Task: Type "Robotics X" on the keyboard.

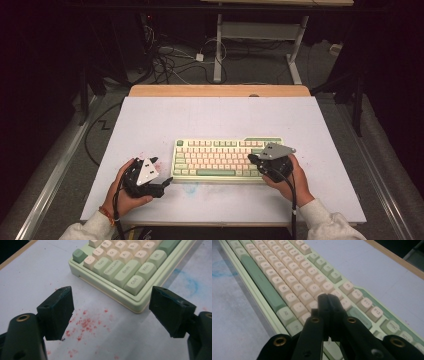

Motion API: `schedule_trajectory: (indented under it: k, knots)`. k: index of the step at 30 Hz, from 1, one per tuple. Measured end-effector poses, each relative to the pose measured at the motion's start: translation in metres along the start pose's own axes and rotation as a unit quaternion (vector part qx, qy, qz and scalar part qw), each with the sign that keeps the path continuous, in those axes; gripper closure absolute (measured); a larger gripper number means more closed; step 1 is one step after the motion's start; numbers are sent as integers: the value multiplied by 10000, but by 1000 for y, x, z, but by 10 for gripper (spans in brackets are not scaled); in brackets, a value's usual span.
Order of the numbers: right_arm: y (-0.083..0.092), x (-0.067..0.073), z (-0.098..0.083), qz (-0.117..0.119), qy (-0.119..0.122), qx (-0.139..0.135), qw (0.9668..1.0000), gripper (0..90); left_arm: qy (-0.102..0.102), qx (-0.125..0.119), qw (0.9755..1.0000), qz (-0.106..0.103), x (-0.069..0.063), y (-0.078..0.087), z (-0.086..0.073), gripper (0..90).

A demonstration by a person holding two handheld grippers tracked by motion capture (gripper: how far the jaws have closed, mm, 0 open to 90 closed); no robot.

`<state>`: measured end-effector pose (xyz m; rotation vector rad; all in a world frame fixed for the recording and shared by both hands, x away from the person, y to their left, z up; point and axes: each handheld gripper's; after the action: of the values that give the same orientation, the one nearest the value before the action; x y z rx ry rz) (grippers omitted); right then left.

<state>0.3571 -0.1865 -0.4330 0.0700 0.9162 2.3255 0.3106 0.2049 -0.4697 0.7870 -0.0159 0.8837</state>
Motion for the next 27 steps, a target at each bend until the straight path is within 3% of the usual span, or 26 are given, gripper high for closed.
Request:
schedule_trajectory:
  k: [15,27]
  knots:
    - [-43,4,24,219,89,205,9995,900,-28,181,9998,-5,-4,7,-11,189]
    - [-55,0,26,168,72,346,9992,900,-35,209,9998,5,-5,7,-12,189]
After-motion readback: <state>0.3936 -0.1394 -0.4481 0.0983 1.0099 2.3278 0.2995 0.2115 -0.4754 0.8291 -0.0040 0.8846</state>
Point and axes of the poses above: each handheld gripper's, and its own axes: y roughly backward along the jaws, z roughly out of its top, x roughly to its left, and after that the axes turned 5 degrees about z, right-handed
